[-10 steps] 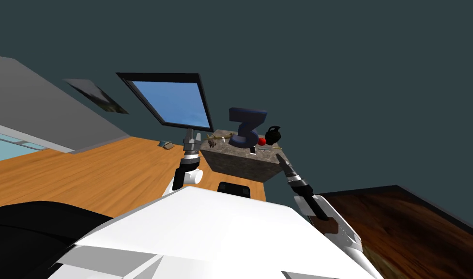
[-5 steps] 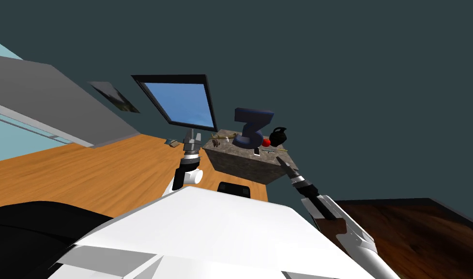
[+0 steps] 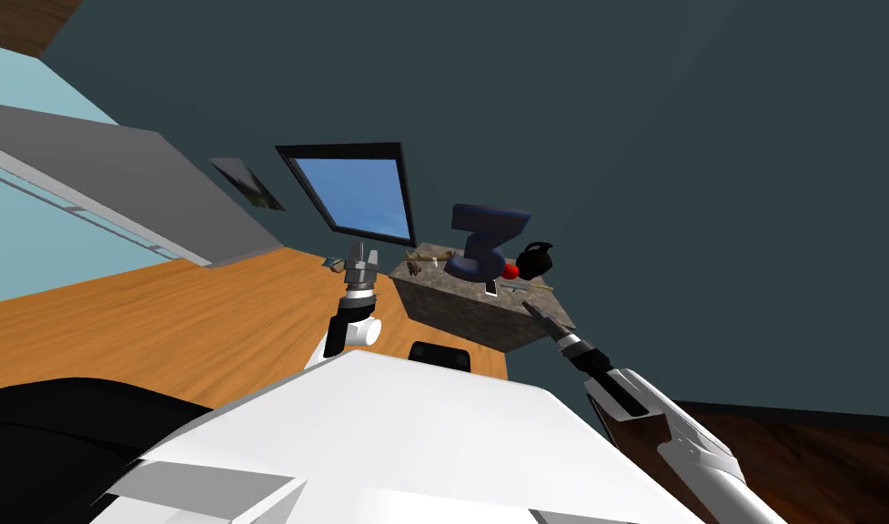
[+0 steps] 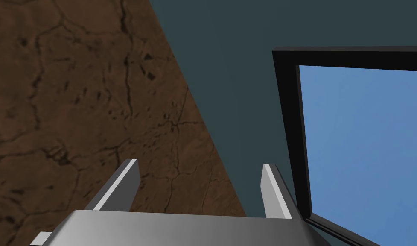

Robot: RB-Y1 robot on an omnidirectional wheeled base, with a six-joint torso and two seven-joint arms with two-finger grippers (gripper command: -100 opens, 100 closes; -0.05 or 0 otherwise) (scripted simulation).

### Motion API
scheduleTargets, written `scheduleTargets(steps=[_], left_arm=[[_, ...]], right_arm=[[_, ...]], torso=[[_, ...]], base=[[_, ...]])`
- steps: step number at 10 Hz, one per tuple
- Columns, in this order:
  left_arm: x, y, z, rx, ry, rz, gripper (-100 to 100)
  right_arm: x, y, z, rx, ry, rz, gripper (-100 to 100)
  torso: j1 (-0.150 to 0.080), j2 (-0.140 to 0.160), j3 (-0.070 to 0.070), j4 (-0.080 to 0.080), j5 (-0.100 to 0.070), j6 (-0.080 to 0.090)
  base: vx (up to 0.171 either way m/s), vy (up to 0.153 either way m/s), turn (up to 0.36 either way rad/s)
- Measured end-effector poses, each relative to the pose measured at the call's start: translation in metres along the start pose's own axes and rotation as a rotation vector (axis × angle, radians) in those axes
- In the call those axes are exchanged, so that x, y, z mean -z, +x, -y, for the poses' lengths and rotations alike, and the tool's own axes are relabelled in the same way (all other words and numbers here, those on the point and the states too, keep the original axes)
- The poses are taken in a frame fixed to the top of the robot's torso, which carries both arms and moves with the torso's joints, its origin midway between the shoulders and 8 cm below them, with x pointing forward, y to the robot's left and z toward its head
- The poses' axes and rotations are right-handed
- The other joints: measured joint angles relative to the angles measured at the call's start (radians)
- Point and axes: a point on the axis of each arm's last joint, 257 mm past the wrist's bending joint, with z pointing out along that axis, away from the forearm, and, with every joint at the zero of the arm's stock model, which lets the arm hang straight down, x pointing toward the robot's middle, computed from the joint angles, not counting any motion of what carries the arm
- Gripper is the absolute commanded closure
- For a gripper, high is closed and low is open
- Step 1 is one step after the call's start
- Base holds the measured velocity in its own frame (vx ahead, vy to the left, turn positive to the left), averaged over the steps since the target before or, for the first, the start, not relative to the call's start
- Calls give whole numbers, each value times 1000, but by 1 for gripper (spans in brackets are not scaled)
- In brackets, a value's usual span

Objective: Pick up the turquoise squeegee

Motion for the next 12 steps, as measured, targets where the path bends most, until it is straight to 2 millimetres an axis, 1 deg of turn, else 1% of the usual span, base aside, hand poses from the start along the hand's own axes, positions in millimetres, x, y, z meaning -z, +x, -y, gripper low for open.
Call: scheduleTargets(steps=[1,3,4,5,6,7,8,9,10,11,12], left_arm=[[0,0,0,0,0,0,0],[0,0,0,0,0,0,0],[0,0,0,0,0,0,0],[0,0,0,0,0,0,0],[0,0,0,0,0,0,0],[0,0,0,0,0,0,0],[0,0,0,0,0,0,0],[0,0,0,0,0,0,0],[0,0,0,0,0,0,0],[0,0,0,0,0,0,0],[0,0,0,0,0,0,0]], right_arm=[[2,0,6,24,12,-21,-100],[14,3,41,96,72,-95,-100],[20,5,49,126,88,-123,-100],[25,5,61,163,114,-158,-100],[30,5,68,186,129,-179,-100],[37,5,84,221,155,-212,-100],[41,5,89,243,164,-232,-100],[49,3,98,277,186,-264,-100],[58,2,112,320,213,-303,-100],[63,0,119,345,229,-325,-100],[71,-5,130,383,251,-357,-100]], torso=[[-1,0,0,0,0,0],[1,-1,0,0,0,0],[0,0,0,0,0,1],[0,0,0,0,0,0],[-1,0,0,0,0,1],[-1,0,0,0,0,0],[-1,0,0,0,0,1],[-1,0,0,0,0,0],[0,-1,-1,0,0,0],[0,-1,-1,0,0,1],[0,-2,-1,0,0,0]], base=[[7,46,164],[19,62,160],[18,49,158],[13,30,80],[11,34,143],[12,24,89],[22,31,133],[39,53,253],[38,42,99],[38,37,155],[26,16,69]])
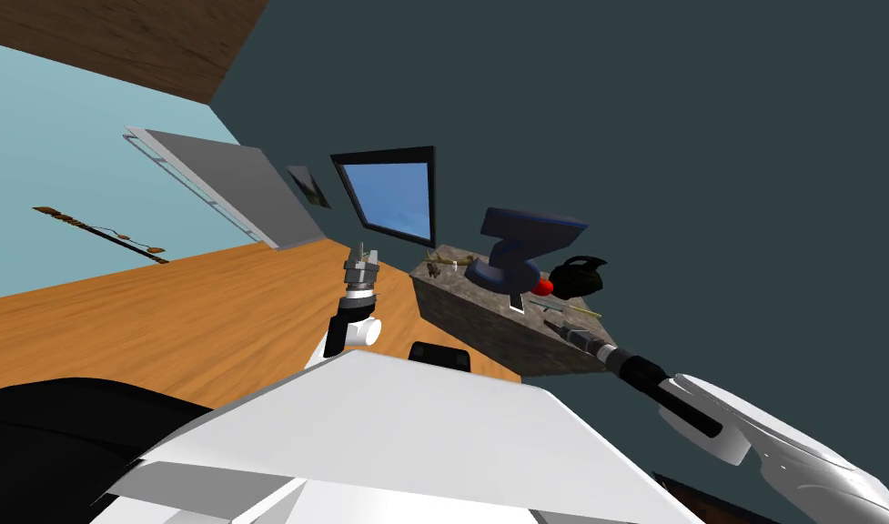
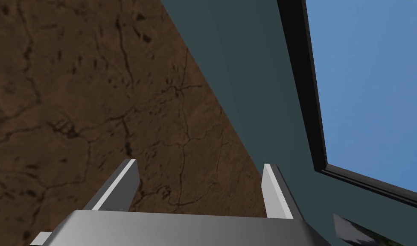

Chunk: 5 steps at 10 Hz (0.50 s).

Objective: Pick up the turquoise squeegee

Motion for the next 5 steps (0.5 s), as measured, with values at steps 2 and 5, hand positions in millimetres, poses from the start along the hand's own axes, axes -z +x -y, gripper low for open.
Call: scheduleTargets(steps=[2,5], left_arm=[[0,0,0,0,0,0,0],[0,0,0,0,0,0,0]], right_arm=[[7,4,20,51,34,-43,-100],[28,15,62,188,105,-159,-100]], torso=[[-1,1,1,0,0,0],[-1,-1,-1,0,0,0]], base=[[32,23,187],[50,16,175]])
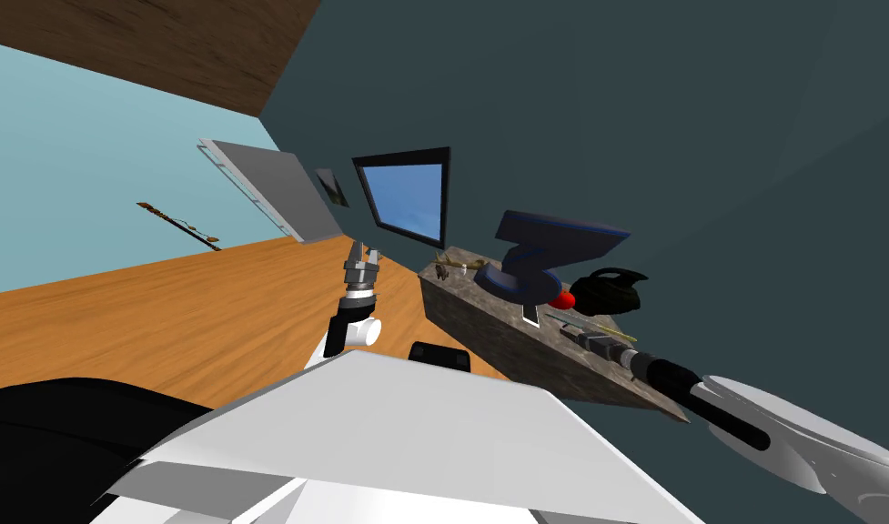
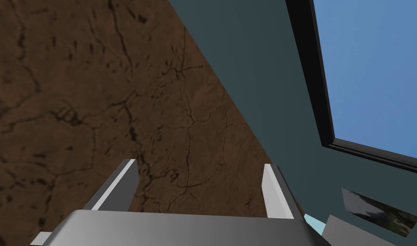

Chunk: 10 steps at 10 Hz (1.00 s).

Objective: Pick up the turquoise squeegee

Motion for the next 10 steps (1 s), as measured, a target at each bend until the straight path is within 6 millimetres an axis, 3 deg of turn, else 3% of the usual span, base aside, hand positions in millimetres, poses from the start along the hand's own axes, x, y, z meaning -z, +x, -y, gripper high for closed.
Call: scheduleTargets(steps=[5,10], left_arm=[[0,0,0,0,0,0,0],[0,0,0,0,0,0,0]], right_arm=[[24,24,41,151,63,-146,-100],[41,75,53,254,73,-297,-100]], torso=[[-1,1,0,0,0,0],[-2,3,2,1,-1,1]], base=[[40,1,176],[19,-13,102]])
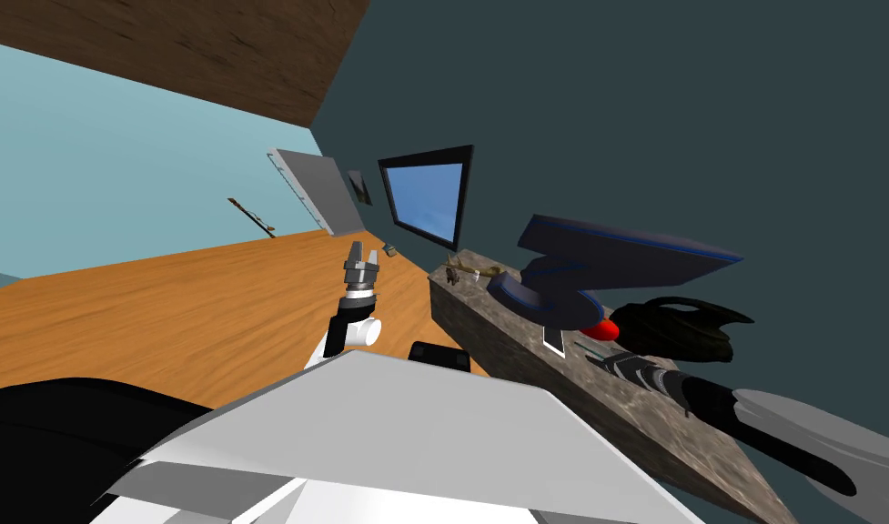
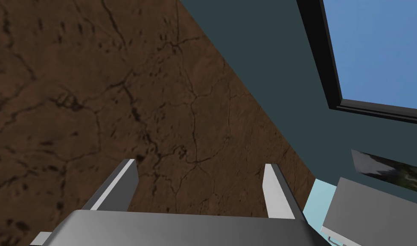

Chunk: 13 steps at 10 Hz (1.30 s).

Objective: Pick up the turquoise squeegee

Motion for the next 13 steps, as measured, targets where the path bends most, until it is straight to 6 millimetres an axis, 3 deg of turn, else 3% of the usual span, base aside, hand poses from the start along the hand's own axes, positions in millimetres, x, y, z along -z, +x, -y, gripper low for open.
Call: scheduleTargets(steps=[1,2,4,5,9,10,11,12,13], left_arm=[[0,0,0,0,0,0,0],[0,0,0,0,0,0,0],[0,0,0,0,0,0,0],[0,0,0,0,0,0,0],[0,0,0,0,0,0,0],[0,0,0,0,0,0,0],[0,0,0,0,0,0,0],[0,0,0,0,0,0,0],[0,0,0,0,0,0,0]], right_arm=[[0,1,0,1,1,-2,0],[0,1,0,1,1,-2,-100],[-8,11,-8,-11,6,-7,-100],[-9,11,-8,-11,7,-8,100],[-8,12,-8,2,6,-11,100],[-8,12,-8,3,6,-11,0],[-8,12,-8,3,6,-11,100],[-4,6,-4,4,4,-6,100],[-3,5,-3,3,4,-6,0]], torso=[[1,1,0,0,0,0],[1,1,1,0,0,0],[0,0,0,0,0,0],[1,1,1,0,0,0],[0,3,2,2,-2,3],[0,3,2,2,-2,3],[0,3,2,2,-2,4],[1,4,3,2,-1,5],[1,4,3,2,-2,4]], base=[[0,0,0],[34,-18,93],[14,-11,38],[0,0,0],[-1,0,7],[0,0,0],[-12,12,-111],[-7,7,-35],[0,0,0]])
